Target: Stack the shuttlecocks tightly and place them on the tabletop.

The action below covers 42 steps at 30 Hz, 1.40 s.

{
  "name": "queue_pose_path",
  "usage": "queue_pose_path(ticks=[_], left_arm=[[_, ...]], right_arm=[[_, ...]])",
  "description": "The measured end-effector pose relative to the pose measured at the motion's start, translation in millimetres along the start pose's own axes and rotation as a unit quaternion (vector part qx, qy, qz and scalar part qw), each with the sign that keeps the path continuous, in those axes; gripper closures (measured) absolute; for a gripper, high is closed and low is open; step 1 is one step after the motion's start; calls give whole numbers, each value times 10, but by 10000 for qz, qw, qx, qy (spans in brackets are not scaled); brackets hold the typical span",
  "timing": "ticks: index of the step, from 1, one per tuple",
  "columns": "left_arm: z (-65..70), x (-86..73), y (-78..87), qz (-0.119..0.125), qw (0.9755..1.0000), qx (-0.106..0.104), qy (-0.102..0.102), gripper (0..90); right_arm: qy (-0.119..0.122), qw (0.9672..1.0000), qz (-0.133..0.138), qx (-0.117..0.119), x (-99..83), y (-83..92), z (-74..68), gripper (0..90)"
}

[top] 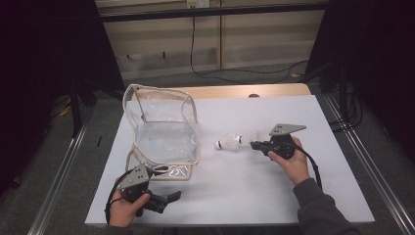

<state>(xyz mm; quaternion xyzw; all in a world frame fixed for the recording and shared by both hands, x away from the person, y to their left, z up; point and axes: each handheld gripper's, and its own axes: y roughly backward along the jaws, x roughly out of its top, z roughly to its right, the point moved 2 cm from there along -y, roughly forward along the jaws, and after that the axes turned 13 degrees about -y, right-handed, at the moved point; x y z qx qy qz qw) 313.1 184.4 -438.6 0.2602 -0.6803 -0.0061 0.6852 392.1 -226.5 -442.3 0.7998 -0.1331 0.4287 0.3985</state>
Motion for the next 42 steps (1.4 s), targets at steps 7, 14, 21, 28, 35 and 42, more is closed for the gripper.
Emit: queue_pose_path(ticks=[7, 14, 21, 28, 35, 42], left_arm=[[0, 0, 2, -6, 10000, 12, 1, 22], [-2, -1, 1, 4, 10000, -6, -3, 22], [-1, 0, 0, -5, 10000, 14, -2, 22], [-3, -4, 0, -17, 10000, 1, -21, 22], [-4, -4, 0, -13, 10000, 0, -16, 22], [-5, -3, 0, -18, 10000, 3, -19, 22]], right_arm=[[29, 10000, -61, -16, 42, -66, 0, 900], [74, 9999, -143, -11, 23, -118, 5, 900], [79, 9998, -169, 82, 23, -169, -10, 900], [73, 9996, -203, 179, 3, -230, -45, 900], [68, 9995, -214, 239, -6, -275, -62, 900], [97, 9993, -226, 265, -4, -325, -90, 900]])
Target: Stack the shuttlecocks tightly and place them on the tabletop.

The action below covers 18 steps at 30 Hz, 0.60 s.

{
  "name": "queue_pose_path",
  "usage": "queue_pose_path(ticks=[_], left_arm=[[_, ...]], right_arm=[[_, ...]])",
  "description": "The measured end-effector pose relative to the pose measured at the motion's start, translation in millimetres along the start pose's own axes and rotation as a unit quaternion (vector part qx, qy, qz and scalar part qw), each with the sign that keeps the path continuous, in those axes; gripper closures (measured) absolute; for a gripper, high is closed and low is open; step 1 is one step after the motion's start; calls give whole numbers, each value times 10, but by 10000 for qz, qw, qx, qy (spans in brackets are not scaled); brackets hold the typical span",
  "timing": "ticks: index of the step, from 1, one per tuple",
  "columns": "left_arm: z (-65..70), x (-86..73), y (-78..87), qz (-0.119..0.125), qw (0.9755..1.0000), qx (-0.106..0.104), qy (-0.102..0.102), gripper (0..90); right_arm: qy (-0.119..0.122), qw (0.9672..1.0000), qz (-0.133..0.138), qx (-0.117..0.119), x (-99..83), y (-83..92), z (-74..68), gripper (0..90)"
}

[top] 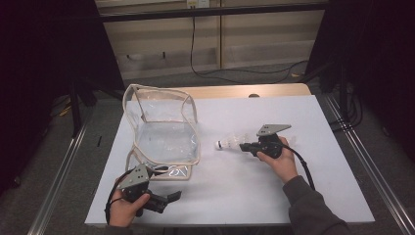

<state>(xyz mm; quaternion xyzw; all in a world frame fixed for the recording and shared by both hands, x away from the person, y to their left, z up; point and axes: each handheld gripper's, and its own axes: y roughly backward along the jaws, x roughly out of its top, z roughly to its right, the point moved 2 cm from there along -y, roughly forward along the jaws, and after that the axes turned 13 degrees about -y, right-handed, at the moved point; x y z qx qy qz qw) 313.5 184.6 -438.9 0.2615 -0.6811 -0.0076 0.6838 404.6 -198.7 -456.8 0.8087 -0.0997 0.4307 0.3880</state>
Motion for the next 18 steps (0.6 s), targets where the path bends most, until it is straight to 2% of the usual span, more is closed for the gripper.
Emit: queue_pose_path(ticks=[18], left_arm=[[-1, 1, -1, -3, 10000, 9, -1, 21]], right_arm=[[-30, 10000, 10, 74, -3, -51, -6, 900]])
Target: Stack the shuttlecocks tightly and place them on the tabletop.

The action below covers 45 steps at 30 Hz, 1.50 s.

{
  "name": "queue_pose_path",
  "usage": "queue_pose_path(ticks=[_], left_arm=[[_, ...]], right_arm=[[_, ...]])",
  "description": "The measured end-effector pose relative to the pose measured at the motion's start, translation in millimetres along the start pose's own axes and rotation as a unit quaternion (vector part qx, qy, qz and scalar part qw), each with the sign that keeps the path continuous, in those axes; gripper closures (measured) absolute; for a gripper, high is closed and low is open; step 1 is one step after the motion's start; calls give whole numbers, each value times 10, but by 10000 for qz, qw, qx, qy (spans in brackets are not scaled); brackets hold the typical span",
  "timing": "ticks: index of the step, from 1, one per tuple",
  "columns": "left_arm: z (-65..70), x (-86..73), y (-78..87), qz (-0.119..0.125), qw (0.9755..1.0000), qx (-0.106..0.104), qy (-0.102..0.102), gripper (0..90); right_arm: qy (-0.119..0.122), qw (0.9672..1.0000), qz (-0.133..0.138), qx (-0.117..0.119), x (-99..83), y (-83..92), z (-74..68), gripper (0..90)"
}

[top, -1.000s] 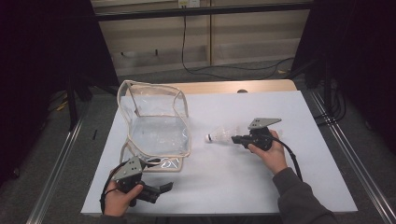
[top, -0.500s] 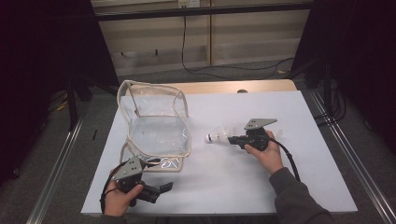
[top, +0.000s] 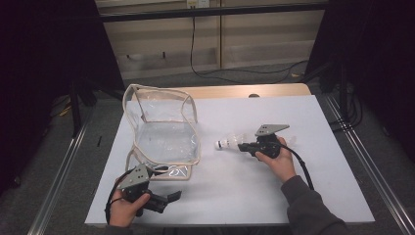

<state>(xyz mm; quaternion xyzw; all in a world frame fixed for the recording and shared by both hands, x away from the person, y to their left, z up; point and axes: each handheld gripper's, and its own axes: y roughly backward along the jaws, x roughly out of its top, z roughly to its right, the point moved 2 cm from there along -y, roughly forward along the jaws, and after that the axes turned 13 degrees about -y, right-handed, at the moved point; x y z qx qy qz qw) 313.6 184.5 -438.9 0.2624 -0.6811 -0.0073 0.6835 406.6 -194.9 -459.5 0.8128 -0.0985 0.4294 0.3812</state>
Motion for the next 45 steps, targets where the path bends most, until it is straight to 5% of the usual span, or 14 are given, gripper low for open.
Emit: queue_pose_path(ticks=[33, 45], left_arm=[[7, -5, -3, 26, 10000, -14, 19, 22], [5, -5, -3, 25, 10000, -17, 12, 22]], right_arm=[[-35, 10000, -24, -54, 20, -139, -44, 893], [-171, 9997, 17, -195, 15, -132, -10, 747]])
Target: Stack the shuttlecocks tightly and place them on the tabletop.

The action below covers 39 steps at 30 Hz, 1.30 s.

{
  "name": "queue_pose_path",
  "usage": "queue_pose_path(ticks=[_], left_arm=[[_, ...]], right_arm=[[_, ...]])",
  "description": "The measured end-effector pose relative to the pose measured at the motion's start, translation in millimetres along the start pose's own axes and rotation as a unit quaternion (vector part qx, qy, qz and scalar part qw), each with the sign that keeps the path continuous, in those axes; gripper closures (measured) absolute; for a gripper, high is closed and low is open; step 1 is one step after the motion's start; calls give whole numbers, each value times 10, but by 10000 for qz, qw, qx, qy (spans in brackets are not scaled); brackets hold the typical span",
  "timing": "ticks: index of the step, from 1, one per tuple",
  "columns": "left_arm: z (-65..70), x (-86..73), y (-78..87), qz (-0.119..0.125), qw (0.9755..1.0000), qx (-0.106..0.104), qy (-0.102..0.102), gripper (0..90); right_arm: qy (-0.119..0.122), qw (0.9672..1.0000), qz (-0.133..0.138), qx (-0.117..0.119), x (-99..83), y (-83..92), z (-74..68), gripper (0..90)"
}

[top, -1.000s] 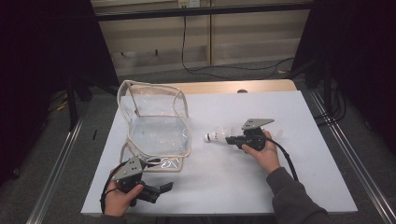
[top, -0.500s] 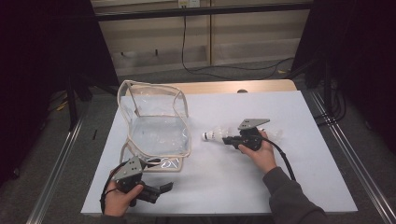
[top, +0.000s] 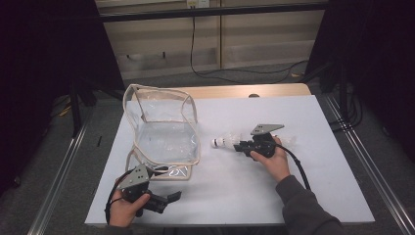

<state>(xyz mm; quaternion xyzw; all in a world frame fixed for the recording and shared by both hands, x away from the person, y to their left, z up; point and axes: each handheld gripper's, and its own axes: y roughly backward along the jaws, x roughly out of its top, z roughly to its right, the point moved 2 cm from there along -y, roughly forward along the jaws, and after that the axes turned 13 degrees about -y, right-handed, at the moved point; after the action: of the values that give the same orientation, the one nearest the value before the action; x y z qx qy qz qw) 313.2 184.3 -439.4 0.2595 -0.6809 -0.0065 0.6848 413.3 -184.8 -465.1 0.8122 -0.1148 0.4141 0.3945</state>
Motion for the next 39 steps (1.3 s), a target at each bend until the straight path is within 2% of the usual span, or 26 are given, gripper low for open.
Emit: queue_pose_path(ticks=[9, 18, 21, 24, 30, 39], left_arm=[[0, -1, 0, -9, 10000, -2, -14, 22], [0, -1, 0, -26, 10000, 4, -26, 21], [-1, -1, 2, -44, 10000, -2, -44, 21], [3, 1, 0, -30, 10000, -9, -34, 21], [3, 2, 1, -43, 10000, -11, -49, 21], [5, 7, -4, -57, 10000, 12, -53, 21]], right_arm=[[47, 9998, 43, -194, -8, 72, 7, 638], [69, 9996, 115, -240, -24, 180, -11, 559], [64, 9996, 125, -246, -34, 220, -14, 504], [78, 9995, 185, -228, -45, 270, -24, 502], [85, 9995, 210, -216, -76, 376, -53, 431], [-83, 9995, 299, -115, -151, 495, -51, 339]])
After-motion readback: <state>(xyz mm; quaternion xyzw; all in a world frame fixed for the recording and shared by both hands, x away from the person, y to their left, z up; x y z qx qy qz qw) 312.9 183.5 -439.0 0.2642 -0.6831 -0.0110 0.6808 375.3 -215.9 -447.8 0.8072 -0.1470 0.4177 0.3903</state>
